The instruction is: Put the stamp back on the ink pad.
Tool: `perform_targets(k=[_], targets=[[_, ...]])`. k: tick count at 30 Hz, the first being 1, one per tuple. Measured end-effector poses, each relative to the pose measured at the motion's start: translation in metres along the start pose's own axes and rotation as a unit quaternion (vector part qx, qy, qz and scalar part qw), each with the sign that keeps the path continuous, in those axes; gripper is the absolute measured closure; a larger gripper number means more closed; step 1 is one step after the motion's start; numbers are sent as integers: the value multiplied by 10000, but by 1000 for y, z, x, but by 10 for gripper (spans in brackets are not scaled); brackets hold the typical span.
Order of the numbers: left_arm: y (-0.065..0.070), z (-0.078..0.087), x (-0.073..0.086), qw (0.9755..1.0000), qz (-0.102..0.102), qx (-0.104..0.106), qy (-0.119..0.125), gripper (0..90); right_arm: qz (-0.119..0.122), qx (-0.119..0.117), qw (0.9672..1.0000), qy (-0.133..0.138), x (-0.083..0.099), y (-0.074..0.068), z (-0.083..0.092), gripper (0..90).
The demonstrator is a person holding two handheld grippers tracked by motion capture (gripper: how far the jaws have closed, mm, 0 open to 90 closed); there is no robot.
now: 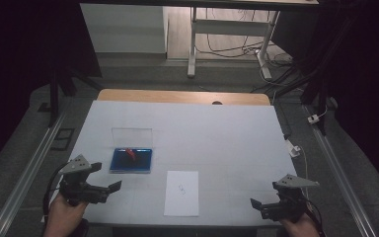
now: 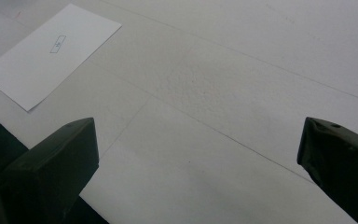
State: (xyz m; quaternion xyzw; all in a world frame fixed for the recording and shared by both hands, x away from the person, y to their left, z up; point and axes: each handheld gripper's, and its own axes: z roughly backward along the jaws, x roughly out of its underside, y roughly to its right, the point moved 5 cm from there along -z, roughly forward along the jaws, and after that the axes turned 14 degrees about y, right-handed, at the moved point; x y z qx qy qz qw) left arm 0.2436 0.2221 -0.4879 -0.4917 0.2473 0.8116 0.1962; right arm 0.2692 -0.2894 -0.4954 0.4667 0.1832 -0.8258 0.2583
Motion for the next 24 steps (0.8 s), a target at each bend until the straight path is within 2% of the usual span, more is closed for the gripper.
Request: perform_targets(k=[6, 15, 21, 24], targets=[[-2, 10, 13, 9997, 19, -202, -131, 0, 7, -3, 10000, -10, 0, 0, 0, 0], [-4, 17, 28, 9988, 88, -323, -344, 0, 21, 8, 10000, -29, 0, 0, 0, 0], [-3, 19, 34, 9969, 31, -508, -601, 0, 54, 23, 10000, -43, 0, -1, -1, 0], [-3, 18, 35, 9964, 67, -540, -651, 0, 53, 30, 10000, -50, 0, -1, -1, 0]])
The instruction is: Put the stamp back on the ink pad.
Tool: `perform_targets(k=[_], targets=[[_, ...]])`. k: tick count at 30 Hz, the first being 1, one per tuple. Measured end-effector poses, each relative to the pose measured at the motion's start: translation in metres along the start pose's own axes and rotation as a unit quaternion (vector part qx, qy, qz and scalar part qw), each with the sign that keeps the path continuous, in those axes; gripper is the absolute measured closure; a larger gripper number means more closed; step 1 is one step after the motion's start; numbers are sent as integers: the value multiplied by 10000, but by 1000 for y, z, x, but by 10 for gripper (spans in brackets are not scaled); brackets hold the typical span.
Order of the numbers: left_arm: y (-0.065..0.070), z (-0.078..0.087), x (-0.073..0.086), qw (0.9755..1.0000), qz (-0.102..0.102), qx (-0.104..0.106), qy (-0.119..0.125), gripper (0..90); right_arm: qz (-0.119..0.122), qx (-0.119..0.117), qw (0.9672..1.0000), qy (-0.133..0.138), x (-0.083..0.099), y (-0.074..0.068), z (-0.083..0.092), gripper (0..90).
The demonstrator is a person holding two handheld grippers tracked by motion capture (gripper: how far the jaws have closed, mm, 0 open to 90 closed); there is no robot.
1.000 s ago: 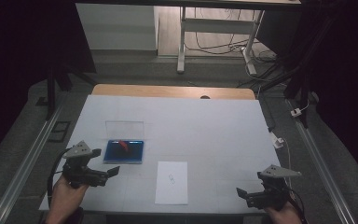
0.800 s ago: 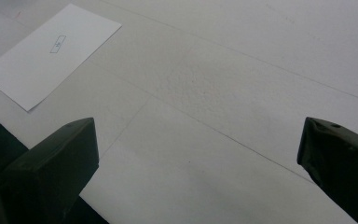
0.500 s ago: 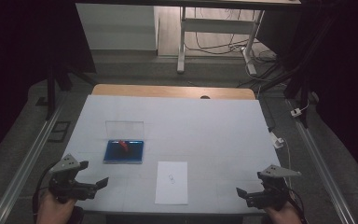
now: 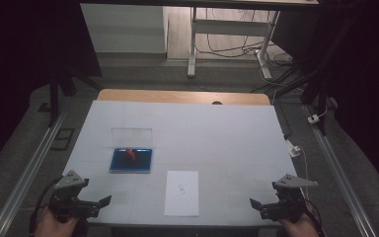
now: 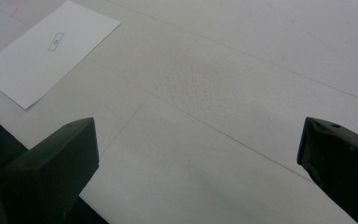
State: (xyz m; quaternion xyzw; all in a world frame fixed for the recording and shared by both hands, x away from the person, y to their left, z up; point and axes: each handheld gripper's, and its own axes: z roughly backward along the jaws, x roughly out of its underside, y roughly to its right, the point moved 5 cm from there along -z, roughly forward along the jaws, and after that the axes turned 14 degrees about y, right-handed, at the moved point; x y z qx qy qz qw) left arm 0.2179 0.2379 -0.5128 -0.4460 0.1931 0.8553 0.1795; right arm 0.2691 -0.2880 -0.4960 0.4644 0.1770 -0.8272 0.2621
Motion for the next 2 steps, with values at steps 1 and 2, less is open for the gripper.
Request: perform_targets(k=[1, 2], targets=[[0, 0, 0, 10000, 10, 4, -4, 0, 3, 1, 10000, 0, 0, 0, 0, 0], [0, 0, 0, 10000, 17, 6, 1, 0, 8, 5, 10000, -1, 0, 0, 0, 0]])
